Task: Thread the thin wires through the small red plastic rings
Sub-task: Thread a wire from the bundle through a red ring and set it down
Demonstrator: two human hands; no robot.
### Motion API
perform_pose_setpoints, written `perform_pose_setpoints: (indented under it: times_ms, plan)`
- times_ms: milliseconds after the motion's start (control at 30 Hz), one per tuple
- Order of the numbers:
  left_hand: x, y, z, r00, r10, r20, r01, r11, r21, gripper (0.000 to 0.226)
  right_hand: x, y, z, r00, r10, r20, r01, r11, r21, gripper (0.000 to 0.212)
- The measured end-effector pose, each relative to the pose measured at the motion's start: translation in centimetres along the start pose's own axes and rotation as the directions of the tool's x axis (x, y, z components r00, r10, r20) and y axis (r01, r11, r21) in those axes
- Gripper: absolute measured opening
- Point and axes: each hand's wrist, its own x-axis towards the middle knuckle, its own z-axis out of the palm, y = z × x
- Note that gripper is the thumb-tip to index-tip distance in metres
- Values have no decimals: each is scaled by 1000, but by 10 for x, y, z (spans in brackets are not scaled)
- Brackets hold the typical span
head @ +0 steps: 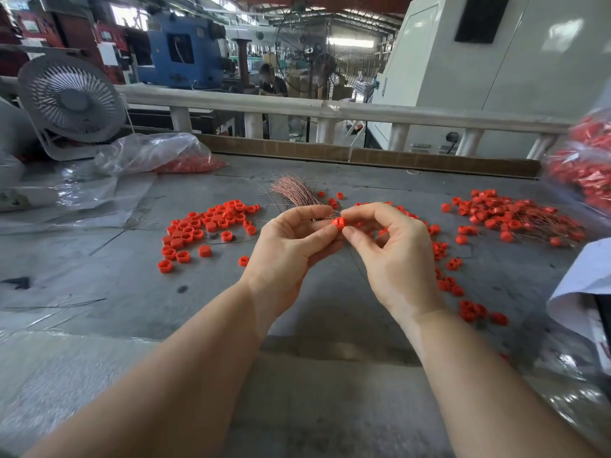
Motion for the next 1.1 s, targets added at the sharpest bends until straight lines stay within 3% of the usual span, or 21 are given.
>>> perform_pose_setpoints:
  times_ms: [567, 1100]
  plan:
    - [-1, 0, 0, 999, 48, 7, -48, 997, 61, 15, -1, -3, -1, 1000, -3, -13, 3, 1000, 14, 20]
    - [-3, 3, 3, 1000, -6, -18, 5, 1000, -11, 16, -2, -2, -2, 1000, -13, -9, 13, 1000, -11, 22]
